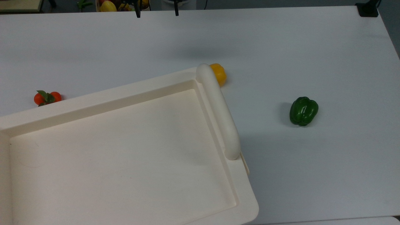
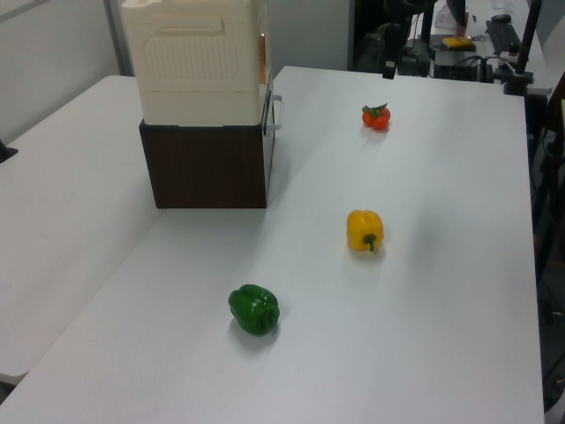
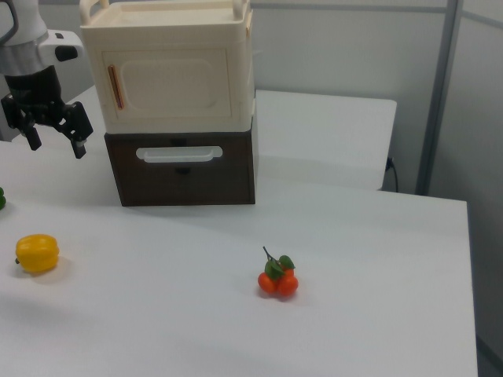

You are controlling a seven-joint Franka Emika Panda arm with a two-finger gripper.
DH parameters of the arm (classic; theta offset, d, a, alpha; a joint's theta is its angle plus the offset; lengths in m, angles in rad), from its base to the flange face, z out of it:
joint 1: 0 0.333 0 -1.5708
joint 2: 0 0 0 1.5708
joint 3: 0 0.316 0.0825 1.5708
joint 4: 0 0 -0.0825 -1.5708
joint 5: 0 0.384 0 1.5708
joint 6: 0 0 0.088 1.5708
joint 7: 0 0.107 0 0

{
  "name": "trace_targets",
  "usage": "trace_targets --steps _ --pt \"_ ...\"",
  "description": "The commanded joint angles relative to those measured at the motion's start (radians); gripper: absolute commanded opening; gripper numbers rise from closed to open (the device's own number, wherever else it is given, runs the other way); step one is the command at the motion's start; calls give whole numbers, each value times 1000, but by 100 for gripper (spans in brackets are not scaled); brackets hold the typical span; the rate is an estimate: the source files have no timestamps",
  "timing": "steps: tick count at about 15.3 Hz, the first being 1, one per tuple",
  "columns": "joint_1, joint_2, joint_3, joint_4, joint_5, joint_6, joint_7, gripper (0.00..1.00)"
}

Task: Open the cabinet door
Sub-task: 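Move the open gripper toward the orange handle of the cream cabinet door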

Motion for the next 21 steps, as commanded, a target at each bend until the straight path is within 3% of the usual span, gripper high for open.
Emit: trace_targets --steps 1,21 --pt "6 -9 -2 -8 -9 -14 -17 100" --pt "5 -4 -7 23 5 -18 -33 100"
